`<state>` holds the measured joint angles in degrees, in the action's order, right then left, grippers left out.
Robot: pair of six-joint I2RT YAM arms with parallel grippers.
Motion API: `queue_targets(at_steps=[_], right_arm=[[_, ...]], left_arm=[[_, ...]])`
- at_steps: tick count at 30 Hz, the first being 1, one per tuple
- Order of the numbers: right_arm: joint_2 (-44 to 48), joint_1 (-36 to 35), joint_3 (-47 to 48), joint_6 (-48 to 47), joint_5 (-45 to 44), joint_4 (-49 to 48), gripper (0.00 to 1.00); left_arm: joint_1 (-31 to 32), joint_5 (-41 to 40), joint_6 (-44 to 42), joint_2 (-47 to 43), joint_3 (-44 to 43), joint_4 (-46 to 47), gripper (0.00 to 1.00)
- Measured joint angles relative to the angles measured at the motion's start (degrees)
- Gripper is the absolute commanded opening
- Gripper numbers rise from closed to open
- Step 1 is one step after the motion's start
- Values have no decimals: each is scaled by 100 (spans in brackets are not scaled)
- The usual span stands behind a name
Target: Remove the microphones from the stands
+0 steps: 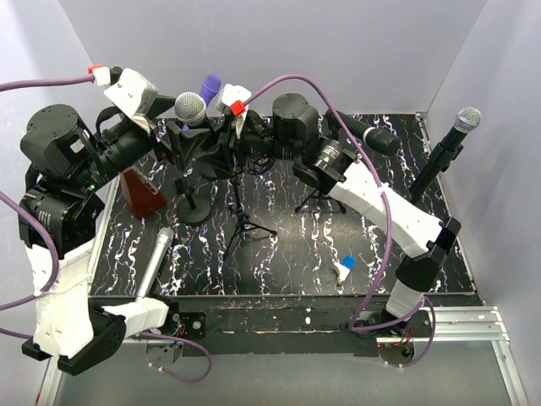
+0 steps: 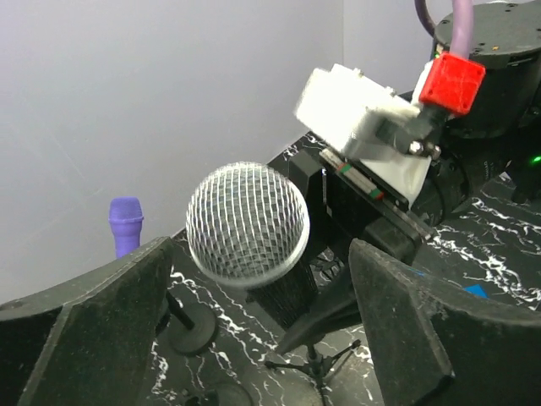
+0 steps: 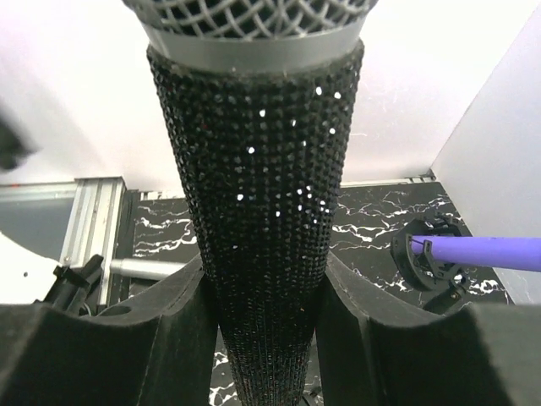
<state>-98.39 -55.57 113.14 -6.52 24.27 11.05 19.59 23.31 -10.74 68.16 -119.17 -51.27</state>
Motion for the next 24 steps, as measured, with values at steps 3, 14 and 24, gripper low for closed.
queue_targets(at_steps=[3, 14, 24], right_arm=[[59, 7, -81, 254, -168, -162, 1], [256, -4, -229, 616, -212, -396, 1], [323, -7, -343, 610, -472, -463, 80]], left_arm=[[0, -81, 120, -116, 199, 72, 87], [-48, 291, 981, -63, 1045, 743, 58], [-208, 968, 1377, 173, 1060, 1246, 0]])
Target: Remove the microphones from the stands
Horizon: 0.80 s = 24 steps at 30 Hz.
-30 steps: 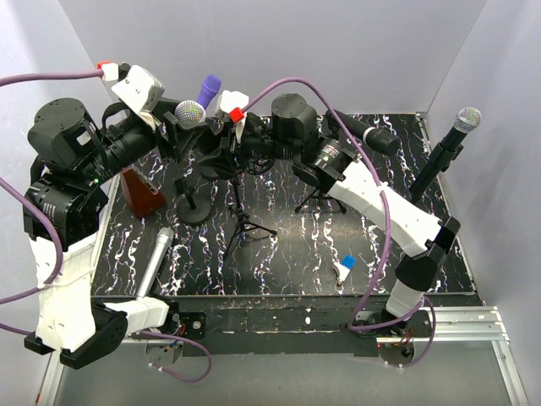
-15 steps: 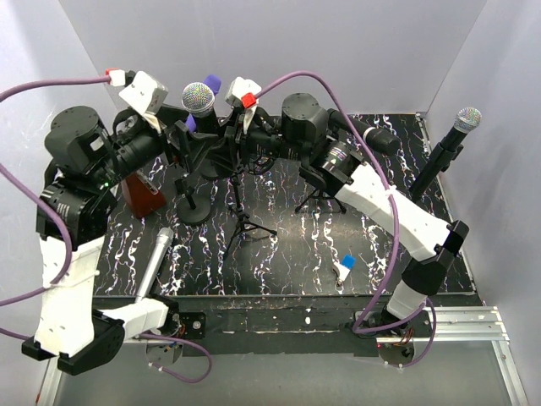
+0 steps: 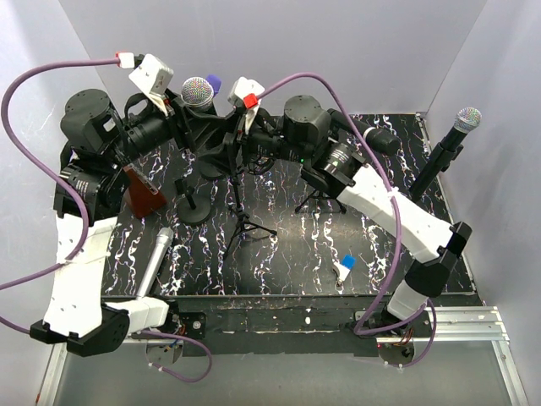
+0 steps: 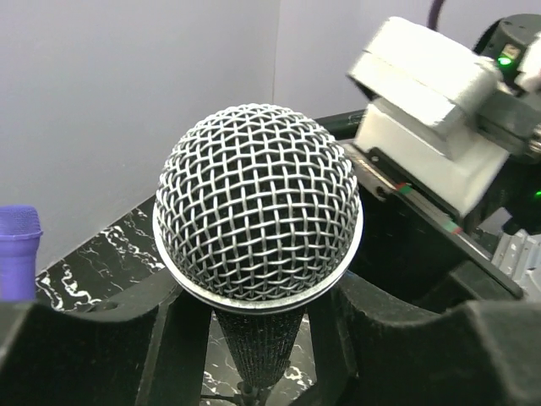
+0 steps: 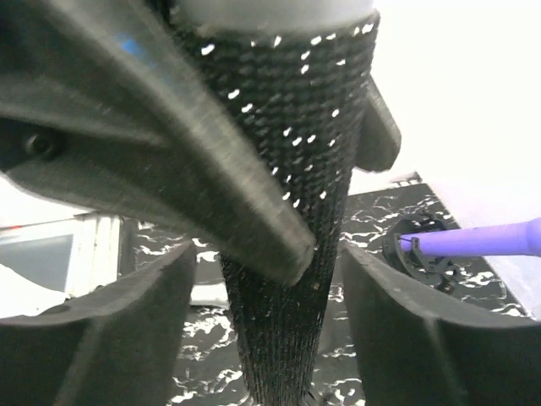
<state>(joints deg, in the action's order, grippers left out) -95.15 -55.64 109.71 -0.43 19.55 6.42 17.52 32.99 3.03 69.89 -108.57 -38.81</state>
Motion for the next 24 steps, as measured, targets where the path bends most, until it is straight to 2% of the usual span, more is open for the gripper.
queue_targets(at_steps=[3, 6, 10, 14, 18, 22, 24], right_arm=[[210, 2, -227, -129, -136, 39, 84], [675, 55, -706, -238, -118, 160, 85], [1425, 162, -1325, -417, -133, 319, 84], [2052, 203, -1781, -605, -251, 380, 83], [2201, 269, -1851, -737, -295, 407, 81], [2201, 323, -1956, -741, -304, 420, 80], [2201, 345, -2026, -730, -306, 431, 79]], left_arm=[[-31, -76, -184, 37, -48, 24, 0], [-33, -367, -785, 201, -437, -107, 0], [-42, -970, -2186, 308, -992, -507, 0], [-44, -1954, -3628, -11, -907, -1329, 0], [-44, -3316, -4275, -444, -201, -2400, 0], [-66, -5025, -4092, -754, 1274, -3071, 0], [-120, -5488, -3875, -785, 2011, -3279, 0]])
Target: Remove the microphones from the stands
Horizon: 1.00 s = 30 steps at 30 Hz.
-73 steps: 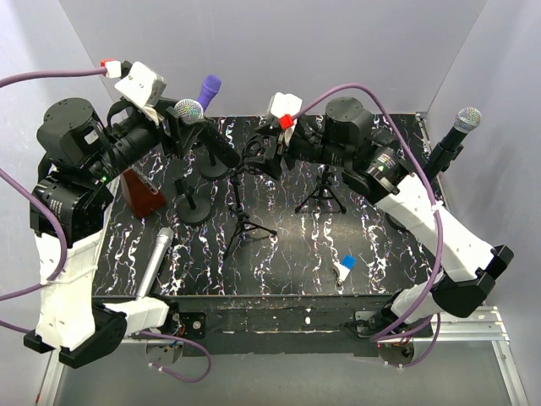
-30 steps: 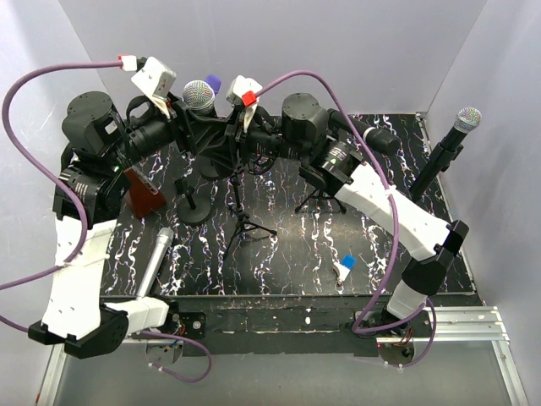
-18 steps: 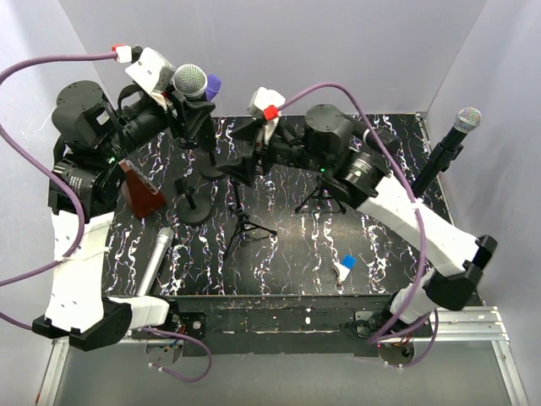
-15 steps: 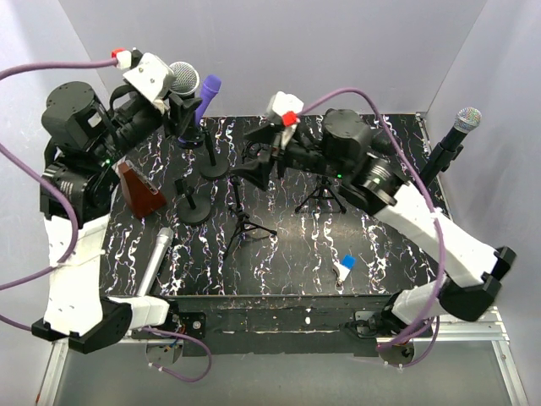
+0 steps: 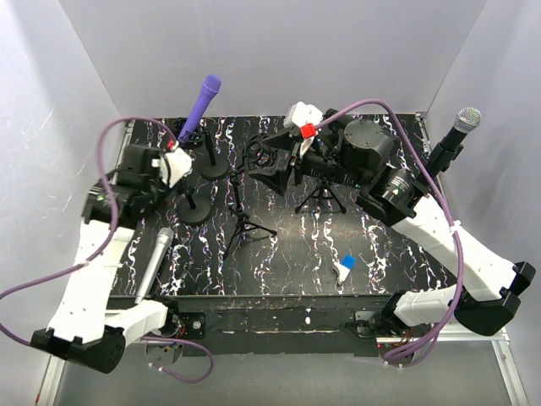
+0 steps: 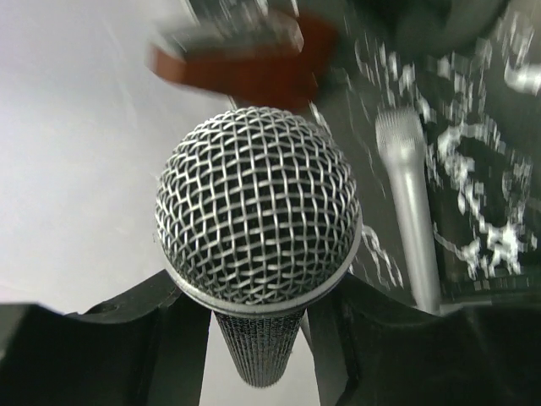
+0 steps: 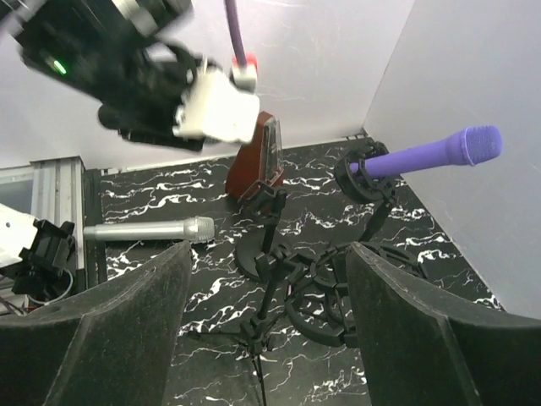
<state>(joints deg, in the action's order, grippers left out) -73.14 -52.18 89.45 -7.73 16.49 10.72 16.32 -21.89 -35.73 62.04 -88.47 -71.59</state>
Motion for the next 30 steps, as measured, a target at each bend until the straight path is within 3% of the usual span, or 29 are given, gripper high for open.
queue_targets(at_steps=[6, 9, 14, 25, 28, 30], right_arm=[[-17, 46, -33, 68, 15, 55, 78], [-17, 79, -39, 109, 24, 55, 78], [-17, 162, -48, 107, 24, 122, 78], [-17, 197, -48, 79, 59, 162, 77], [-17, 210, -48, 85, 72, 162, 78], [-17, 216, -48, 90, 92, 162, 77]], left_arm=[[-678, -835, 608, -201, 2638, 409, 0], [-1239, -916, 815, -166, 3414, 883, 0], [-2076, -793, 1178, 337, 3670, 1853, 0], [-2413, -398, 1349, 1019, 4656, 3324, 1], [-2474, -363, 1329, 1019, 4793, 3648, 20], [-2476, -284, 1316, 1027, 4889, 3766, 27]])
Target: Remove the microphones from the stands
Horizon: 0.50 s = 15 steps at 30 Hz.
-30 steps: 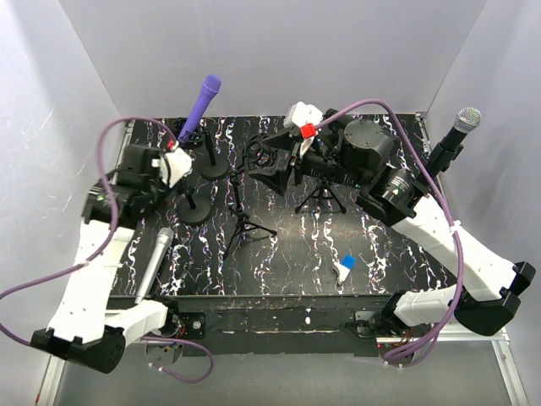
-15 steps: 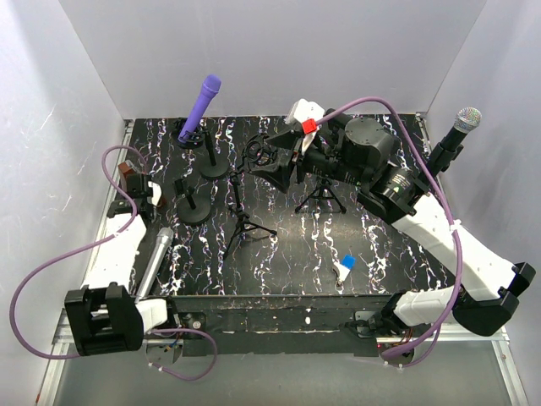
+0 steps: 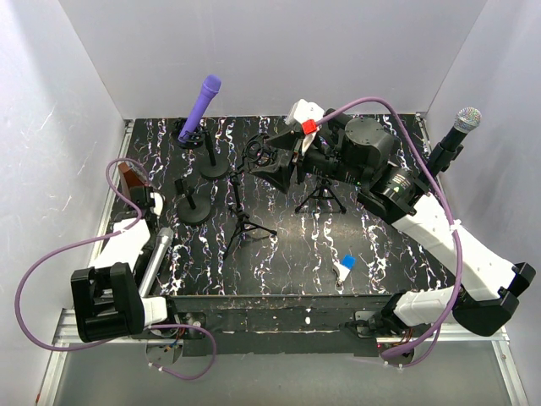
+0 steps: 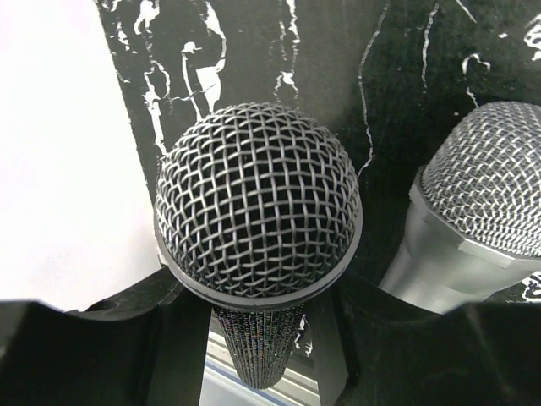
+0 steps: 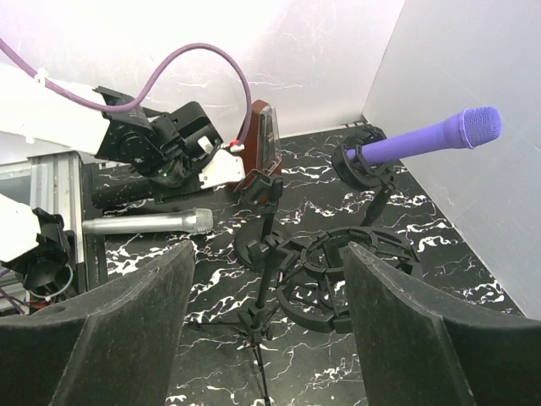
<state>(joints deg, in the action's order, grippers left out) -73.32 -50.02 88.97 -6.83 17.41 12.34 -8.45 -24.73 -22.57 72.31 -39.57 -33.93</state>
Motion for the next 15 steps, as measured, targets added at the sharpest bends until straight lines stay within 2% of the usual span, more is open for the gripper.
queue_targets(at_steps=[3, 8, 13, 15], right_arm=[[0, 9, 0, 9, 50, -2, 77], [4, 13, -35, 57, 76, -46, 77], [-2, 13, -79, 96, 87, -48, 77], [-2, 15, -79, 109, 107, -74, 77]], left_arm=[[0, 87, -90, 7, 160, 142, 30], [-7, 190, -179, 33, 369, 245, 40], [-7, 234, -192, 42, 376, 249, 42], [-7, 254, -212, 39, 391, 269, 46]])
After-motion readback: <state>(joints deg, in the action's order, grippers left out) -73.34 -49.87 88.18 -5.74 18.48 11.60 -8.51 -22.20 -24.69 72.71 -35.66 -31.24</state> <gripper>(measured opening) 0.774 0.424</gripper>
